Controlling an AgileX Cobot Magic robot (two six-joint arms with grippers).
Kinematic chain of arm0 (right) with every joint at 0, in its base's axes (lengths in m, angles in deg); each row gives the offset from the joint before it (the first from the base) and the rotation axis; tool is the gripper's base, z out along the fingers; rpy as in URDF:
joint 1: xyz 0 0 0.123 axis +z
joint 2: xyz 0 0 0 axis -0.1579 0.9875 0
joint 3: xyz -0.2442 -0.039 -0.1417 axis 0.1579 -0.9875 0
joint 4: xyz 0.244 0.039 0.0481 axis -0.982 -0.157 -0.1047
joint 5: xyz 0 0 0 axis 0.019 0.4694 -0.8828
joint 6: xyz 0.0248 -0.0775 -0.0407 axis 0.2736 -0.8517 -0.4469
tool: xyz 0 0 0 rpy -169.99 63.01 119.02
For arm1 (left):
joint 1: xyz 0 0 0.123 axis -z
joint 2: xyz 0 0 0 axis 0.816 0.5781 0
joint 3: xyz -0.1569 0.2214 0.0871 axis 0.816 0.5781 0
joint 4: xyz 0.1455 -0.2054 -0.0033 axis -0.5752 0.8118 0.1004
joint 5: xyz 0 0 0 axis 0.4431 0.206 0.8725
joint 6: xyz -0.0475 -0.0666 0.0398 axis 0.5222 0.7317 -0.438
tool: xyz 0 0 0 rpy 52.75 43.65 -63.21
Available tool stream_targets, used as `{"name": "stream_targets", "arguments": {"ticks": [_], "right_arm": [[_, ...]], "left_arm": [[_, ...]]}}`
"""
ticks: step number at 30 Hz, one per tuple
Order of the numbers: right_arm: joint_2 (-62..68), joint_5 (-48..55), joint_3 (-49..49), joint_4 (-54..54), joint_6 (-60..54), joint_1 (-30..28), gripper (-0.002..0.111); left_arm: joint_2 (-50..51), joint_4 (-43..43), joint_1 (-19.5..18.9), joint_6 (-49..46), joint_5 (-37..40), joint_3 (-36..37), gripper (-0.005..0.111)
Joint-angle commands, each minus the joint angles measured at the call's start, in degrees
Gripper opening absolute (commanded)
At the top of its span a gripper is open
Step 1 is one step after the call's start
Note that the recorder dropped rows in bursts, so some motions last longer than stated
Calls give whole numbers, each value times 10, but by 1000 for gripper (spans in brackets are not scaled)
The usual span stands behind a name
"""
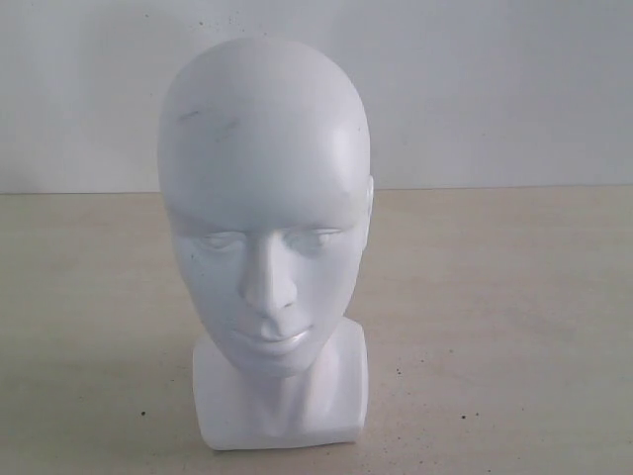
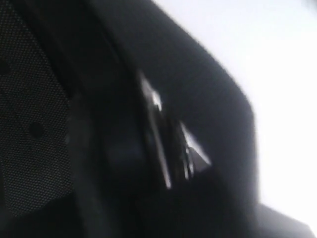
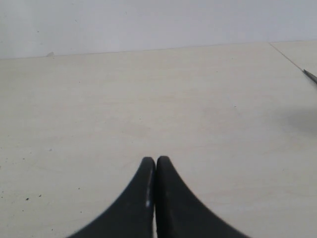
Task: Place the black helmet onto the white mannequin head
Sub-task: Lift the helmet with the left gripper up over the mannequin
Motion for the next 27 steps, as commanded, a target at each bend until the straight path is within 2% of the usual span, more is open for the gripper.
{"name": "stream_targets", "arguments": {"ticks": [1, 3, 7, 10, 17, 21, 27], "right_arm": [[-3, -7, 1, 3, -3, -1, 0], [-3, -7, 1, 3, -3, -1, 0], [-3, -7, 1, 3, -3, -1, 0], [-3, -7, 1, 3, -3, -1, 0], [-3, -7, 1, 18, -23, -1, 0], [-3, -15, 1, 22, -33, -1, 0], [-3, -49, 1, 18, -33, -1, 0]], "left_arm": [[-7, 86, 0, -8, -136, 61, 5], [-7, 101, 0, 24, -173, 78, 5], [-6, 94, 0, 117, -176, 81, 5], [-6, 39, 0, 221, -179, 82, 5], [18, -4, 0, 394, -219, 82, 5], [50, -46, 0, 481, -258, 82, 5], [105, -62, 0, 578, -336, 82, 5]]}}
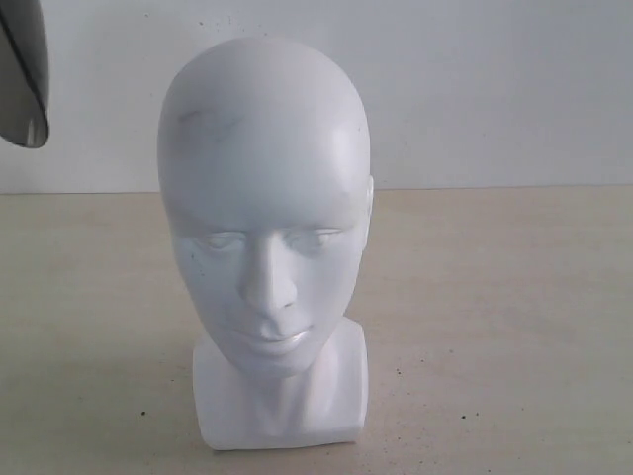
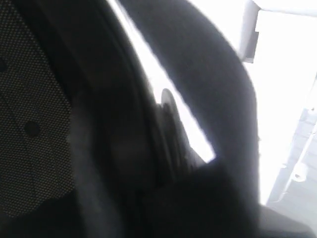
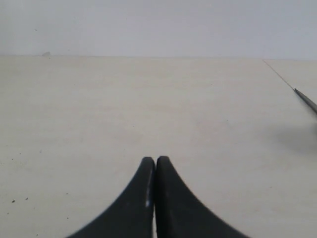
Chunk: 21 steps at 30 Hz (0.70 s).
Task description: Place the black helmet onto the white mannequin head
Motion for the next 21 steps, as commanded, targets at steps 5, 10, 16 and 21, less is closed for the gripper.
{"name": "stream_targets", "arguments": {"ticks": [5, 10, 16, 21], "right_arm": [[-3, -86, 1, 1, -6, -1, 0], [-3, -161, 1, 1, 13, -1, 0], [-3, -248, 1, 1, 57, -1, 0], [-3, -265, 1, 1, 139, -1, 0]], "left_arm": [[67, -22, 0, 119, -204, -8, 5], [111, -26, 0, 192, -245, -8, 5], [153, -33, 0, 275, -245, -8, 5], [165, -48, 0, 300, -245, -33, 5]]}}
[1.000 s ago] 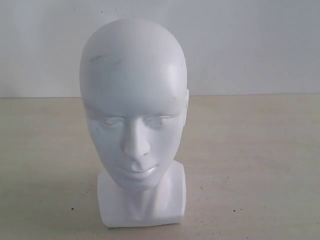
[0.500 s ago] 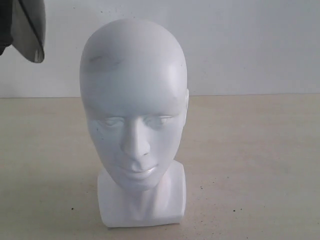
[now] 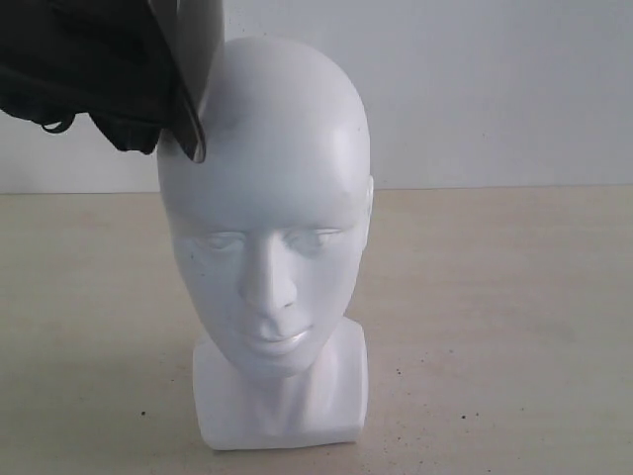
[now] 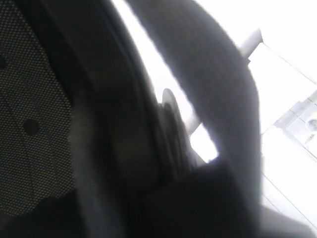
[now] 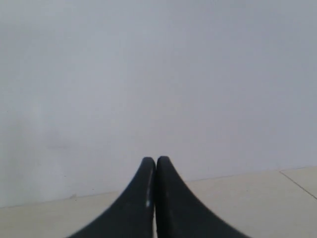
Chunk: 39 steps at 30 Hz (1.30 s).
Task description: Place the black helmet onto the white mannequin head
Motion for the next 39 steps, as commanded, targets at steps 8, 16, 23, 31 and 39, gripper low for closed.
{"name": "stream_targets", "arguments": {"ticks": [8, 16, 23, 31, 39], "right_arm": [[-3, -25, 1, 1, 133, -1, 0], [-3, 16, 82, 58, 139, -1, 0], [74, 27, 144, 78, 139, -1, 0], [273, 36, 306, 190, 124, 143, 0], [412, 197, 530, 201, 12, 233, 0]], "left_arm": [[-5, -92, 0, 10, -64, -115, 5], [58, -169, 0, 14, -64, -164, 5], [91, -212, 0, 14, -64, -202, 5], [147, -213, 52, 4, -64, -239, 5], [178, -134, 115, -148, -64, -239, 5]]}}
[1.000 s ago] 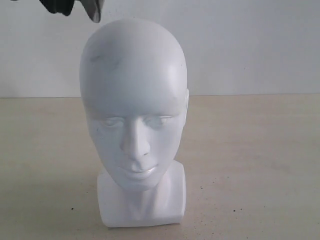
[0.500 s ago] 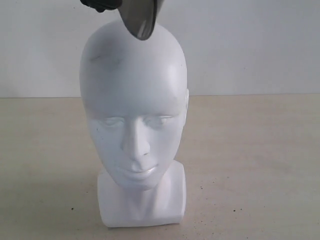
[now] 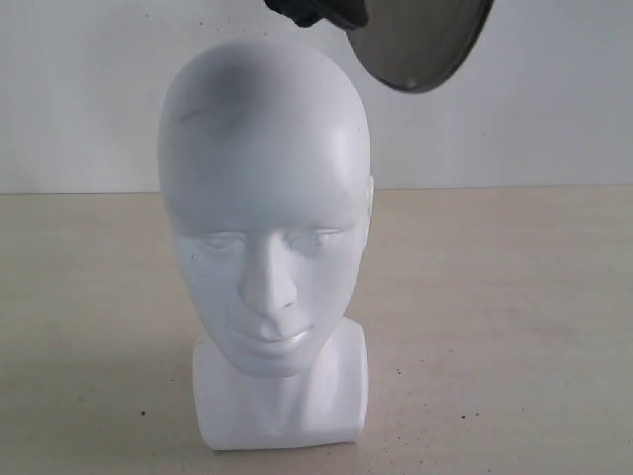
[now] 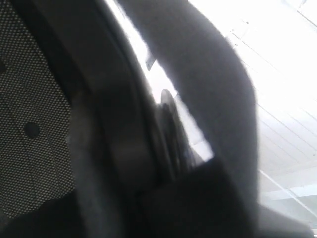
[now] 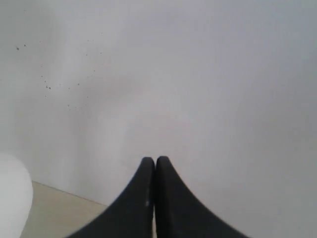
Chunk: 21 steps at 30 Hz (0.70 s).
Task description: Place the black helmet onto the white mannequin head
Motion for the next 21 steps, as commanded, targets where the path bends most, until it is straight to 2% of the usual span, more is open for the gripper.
{"name": "stream_targets", "arguments": {"ticks": [1, 5, 10, 17, 21], "right_arm": [[35, 47, 79, 3, -39, 3, 0], [55, 79, 129, 3, -67, 3, 0], [55, 100, 149, 3, -100, 3, 0], [77, 105, 179, -18, -122, 3, 0], [121, 126, 219, -87, -207, 3, 0]], "left_arm": [[14, 62, 5, -58, -50, -12, 5], [63, 68, 5, -2, -50, -12, 5], [75, 103, 5, -21, -50, -12, 5], [78, 89, 5, -43, -50, -25, 5], [78, 75, 5, -42, -50, -25, 5]]}}
